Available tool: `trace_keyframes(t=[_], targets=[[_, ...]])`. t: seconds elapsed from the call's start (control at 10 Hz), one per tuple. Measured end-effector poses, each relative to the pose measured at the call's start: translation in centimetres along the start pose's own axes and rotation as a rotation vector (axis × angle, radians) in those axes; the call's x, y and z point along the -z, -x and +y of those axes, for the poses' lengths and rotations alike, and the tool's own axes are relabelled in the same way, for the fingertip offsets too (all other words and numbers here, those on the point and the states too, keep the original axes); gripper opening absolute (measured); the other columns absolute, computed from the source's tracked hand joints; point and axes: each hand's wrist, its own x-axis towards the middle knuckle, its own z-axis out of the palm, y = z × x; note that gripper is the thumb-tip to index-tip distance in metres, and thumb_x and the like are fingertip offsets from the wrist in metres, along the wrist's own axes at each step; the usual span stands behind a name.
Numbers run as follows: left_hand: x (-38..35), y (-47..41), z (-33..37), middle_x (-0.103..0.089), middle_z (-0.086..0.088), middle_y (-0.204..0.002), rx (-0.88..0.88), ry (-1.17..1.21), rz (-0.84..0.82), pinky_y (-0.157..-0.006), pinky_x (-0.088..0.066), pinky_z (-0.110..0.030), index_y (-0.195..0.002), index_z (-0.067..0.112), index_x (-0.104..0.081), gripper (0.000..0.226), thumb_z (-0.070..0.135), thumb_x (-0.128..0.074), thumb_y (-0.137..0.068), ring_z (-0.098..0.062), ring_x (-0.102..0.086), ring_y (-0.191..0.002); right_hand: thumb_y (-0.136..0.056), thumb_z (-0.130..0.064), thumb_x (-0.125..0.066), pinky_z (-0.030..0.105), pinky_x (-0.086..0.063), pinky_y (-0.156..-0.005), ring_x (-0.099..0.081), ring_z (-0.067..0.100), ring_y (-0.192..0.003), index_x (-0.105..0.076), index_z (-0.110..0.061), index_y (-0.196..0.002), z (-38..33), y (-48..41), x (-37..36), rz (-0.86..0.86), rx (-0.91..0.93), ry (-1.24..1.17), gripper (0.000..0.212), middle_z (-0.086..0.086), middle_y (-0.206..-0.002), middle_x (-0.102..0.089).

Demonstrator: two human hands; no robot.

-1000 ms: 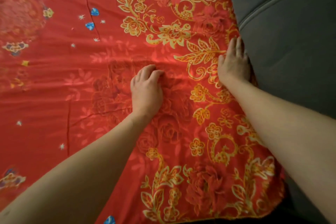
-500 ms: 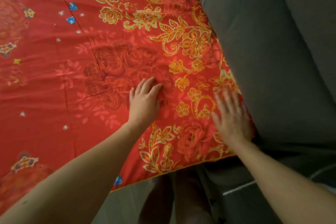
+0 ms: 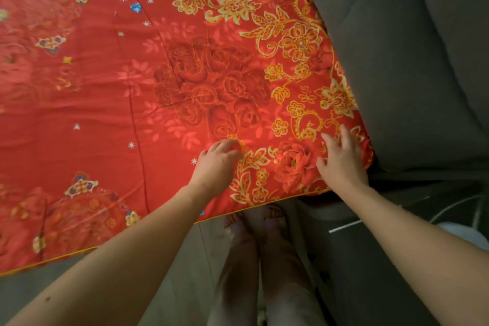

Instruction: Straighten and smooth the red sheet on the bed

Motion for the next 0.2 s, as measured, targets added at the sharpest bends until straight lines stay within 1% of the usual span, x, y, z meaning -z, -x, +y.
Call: trace_keyframes(t=[0.1,0.2], targets=[[1.7,0.9,-0.7,-0.052,0.000,-0.136,0.061,0.023,0.095,-0.102,-0.039,-0.050,-0.118,0.026,-0.061,0.042,0.012,-0.060,-0.079,-0.026,-0.045,-0.129,-0.089,-0.029,-0.051,0.043,-0.046,-0.097,-0.042,0.025,-0.127,-0.048,-0.027,-0.130,-3.5,-0.6,2.7,0.038,0.172,-0.028,0.041,0.000,-0.144,-0.040],[4.6,2.2,-1.4,-0.057,-0.006,-0.131,0.188,0.058,0.247,-0.101,-0.041,-0.047,-0.115,0.021,-0.064,0.041,0.010,-0.062,-0.075,-0.030,-0.052,-0.123,-0.090,-0.026,-0.050,0.038,-0.051,-0.085,-0.054,0.021,-0.113,-0.055,-0.028,-0.122,-6.7,0.5,5.1,0.003,0.259,-0.198,0.033,-0.002,-0.131,-0.052]])
